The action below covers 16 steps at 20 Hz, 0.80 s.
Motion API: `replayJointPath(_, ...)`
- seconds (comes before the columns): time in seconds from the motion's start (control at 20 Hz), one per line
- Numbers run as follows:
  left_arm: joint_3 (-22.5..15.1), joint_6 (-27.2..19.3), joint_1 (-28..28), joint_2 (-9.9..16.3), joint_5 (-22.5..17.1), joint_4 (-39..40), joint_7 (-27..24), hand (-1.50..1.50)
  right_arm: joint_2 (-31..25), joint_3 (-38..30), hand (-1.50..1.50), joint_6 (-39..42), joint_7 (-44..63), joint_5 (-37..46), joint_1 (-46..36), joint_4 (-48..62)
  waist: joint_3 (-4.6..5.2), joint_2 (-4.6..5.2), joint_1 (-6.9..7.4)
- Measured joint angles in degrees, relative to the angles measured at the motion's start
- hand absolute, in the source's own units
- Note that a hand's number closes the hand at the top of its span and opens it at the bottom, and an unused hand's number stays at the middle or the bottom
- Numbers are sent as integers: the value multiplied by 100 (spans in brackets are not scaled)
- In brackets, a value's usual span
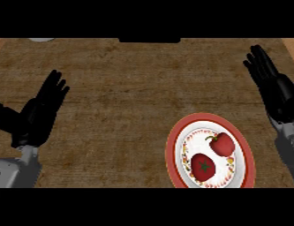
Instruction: Pick the bell pepper from the plate and place it in the pan
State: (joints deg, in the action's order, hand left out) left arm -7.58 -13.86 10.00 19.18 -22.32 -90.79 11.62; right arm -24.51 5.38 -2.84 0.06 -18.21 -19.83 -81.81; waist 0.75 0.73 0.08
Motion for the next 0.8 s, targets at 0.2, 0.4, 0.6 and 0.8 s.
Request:
replayJointPath(0.2,14,-161,-404,-222,98,255,-169,0,-66,388,150,283,-468,447,368,-375,-46,-52,-21)
replayJointPath(0.4,23,-394,-899,-410,137,542,-225,0,-512,943,150,406,-1256,1492,751,-851,-54,-111,-92)
replayJointPath(0.6,87,-515,-1228,-542,102,644,-340,0,-618,1152,-150,-484,-2473,2673,1483,-1274,-76,-174,-307)
replayJointPath(0.8,152,-495,-1422,-598,35,688,-437,0,-453,1389,-150,-1665,-3668,3675,2578,-1337,-87,-164,-384)
